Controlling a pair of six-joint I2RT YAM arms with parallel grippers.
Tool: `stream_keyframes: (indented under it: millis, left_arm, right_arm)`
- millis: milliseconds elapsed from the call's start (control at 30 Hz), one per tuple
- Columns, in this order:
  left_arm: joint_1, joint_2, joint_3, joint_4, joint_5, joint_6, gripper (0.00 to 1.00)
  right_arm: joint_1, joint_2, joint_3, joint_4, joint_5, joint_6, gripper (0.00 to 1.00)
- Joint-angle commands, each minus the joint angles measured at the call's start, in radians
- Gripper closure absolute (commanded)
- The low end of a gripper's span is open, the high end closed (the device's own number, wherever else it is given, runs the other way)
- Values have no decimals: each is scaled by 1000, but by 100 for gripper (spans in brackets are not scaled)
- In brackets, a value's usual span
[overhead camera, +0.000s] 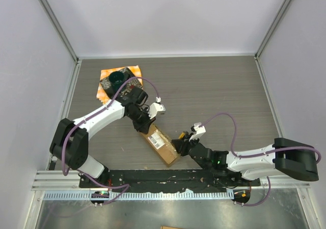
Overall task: Unpack the express box
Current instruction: Cut the express box at the center of the board.
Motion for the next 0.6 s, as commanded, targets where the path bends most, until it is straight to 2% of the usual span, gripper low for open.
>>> stream_keyframes:
  millis: [0, 133, 333, 567]
  left_arm:
    - [-6, 113, -103, -29, -213, 70, 92]
    - [-9, 113, -108, -19, -202, 73, 92]
    - [-11, 112, -82, -54, -175, 69, 92]
    - [-9, 92, 56, -147, -107, 55, 92]
  right_arm:
    - [-19, -48, 7, 30, 40, -203, 99]
    - [-19, -36, 59, 50, 48, -325, 99]
    - [-9, 22, 60, 136, 29, -324, 99]
    - [44, -91, 126, 84, 39, -471, 99]
